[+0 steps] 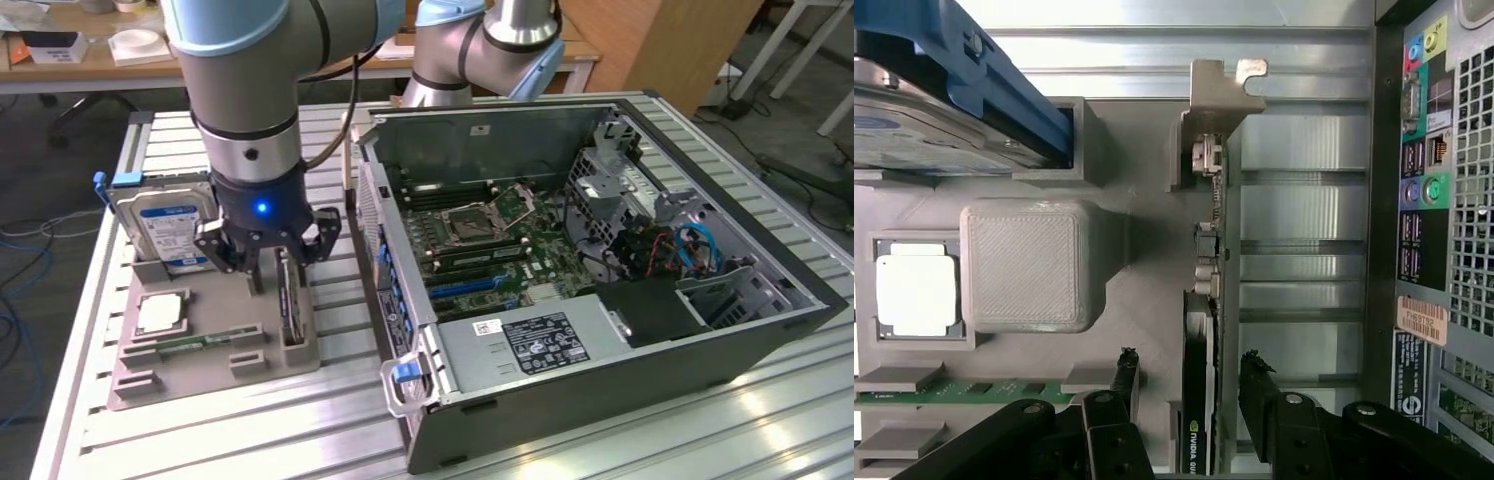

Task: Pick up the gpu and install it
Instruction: 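Pick up the gpu and move the gpu toward the slot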

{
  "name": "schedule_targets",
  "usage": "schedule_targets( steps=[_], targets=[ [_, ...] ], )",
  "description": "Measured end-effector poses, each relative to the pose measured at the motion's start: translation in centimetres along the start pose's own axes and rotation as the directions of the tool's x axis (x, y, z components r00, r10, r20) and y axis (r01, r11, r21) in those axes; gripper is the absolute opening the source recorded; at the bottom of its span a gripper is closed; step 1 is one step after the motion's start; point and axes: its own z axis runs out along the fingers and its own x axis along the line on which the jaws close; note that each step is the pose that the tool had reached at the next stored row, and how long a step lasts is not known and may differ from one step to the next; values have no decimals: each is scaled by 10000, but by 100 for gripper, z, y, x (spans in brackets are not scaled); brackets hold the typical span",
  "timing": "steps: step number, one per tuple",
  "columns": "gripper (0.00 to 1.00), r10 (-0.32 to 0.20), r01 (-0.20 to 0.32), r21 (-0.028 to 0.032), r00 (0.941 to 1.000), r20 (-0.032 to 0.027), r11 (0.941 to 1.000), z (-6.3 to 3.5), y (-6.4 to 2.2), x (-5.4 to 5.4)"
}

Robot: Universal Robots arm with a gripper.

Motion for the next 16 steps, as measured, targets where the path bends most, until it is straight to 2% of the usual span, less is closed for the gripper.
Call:
schedule_targets(
  steps=[16],
  targets=[
    [53, 2, -2, 19, 10000, 0, 10000, 55, 1, -39]
  ],
)
